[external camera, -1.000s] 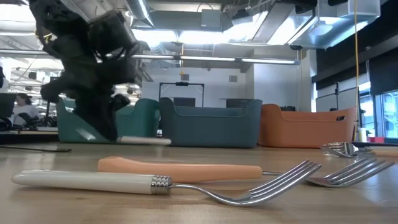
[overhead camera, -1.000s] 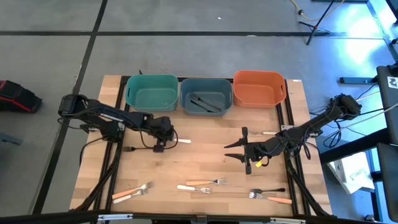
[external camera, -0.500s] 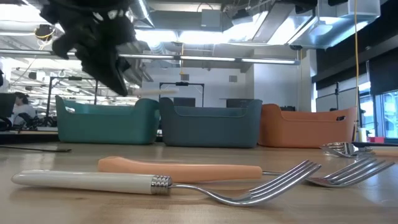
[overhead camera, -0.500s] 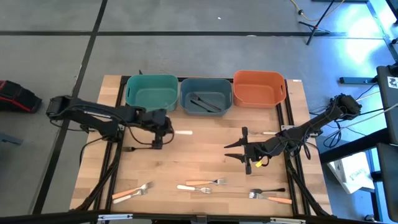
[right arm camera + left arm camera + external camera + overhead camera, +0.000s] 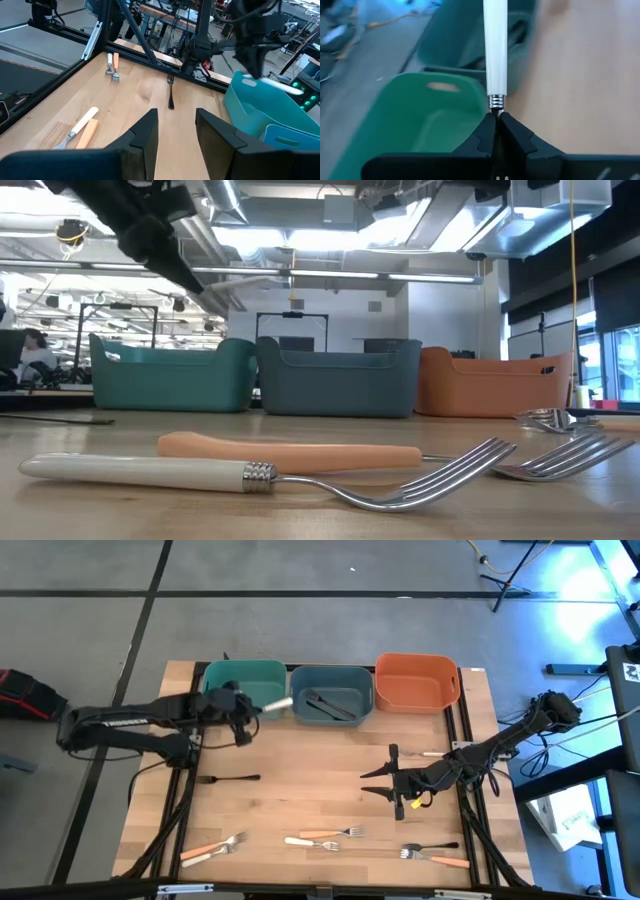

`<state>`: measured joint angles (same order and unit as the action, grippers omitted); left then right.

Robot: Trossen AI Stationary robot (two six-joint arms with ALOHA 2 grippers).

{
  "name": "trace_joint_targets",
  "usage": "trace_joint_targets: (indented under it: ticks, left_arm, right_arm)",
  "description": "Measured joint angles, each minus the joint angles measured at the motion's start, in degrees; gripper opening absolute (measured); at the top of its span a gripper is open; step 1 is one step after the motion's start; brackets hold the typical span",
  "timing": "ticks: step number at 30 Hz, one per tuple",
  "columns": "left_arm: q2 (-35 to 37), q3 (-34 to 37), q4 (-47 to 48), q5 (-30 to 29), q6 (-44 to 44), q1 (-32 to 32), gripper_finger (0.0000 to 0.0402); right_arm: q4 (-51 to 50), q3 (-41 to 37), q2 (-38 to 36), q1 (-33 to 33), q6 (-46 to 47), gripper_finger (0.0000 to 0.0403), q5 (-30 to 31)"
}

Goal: Sort silverware by color (type)
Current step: Put the top left white fork into the green bin

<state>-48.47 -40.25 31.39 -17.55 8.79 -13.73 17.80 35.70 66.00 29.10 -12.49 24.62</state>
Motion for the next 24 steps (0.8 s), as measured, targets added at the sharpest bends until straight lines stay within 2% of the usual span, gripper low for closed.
trace_joint_targets:
  ticks: [5, 12, 16, 24]
  left_arm:
    - [-0.1, 0.0, 0.0, -0.1, 1.8, -8.4, 0.0013]
    - [-4.9, 0.0, -1.1, 1.2, 5.2, -18.2, 0.0013]
    - [-9.8, 0.0, -2.0, 5.1, 5.4, -22.9, 0.0013]
    - [-21.2, 0.0, -3.1, 6.9, 5.2, -28.8, 0.0013]
  right_arm:
    - [0.0, 0.0, 0.0, 0.0, 0.0, 0.0124, 0.0]
    - [0.0, 0.0, 0.0, 0.0, 0.0, 0.0124, 0.0]
    - [0.0, 0.0, 0.0, 0.0, 0.0, 0.0124, 0.0]
    - [0.6, 0.0, 1.5, -0.8, 0.0, 0.0124, -0.2]
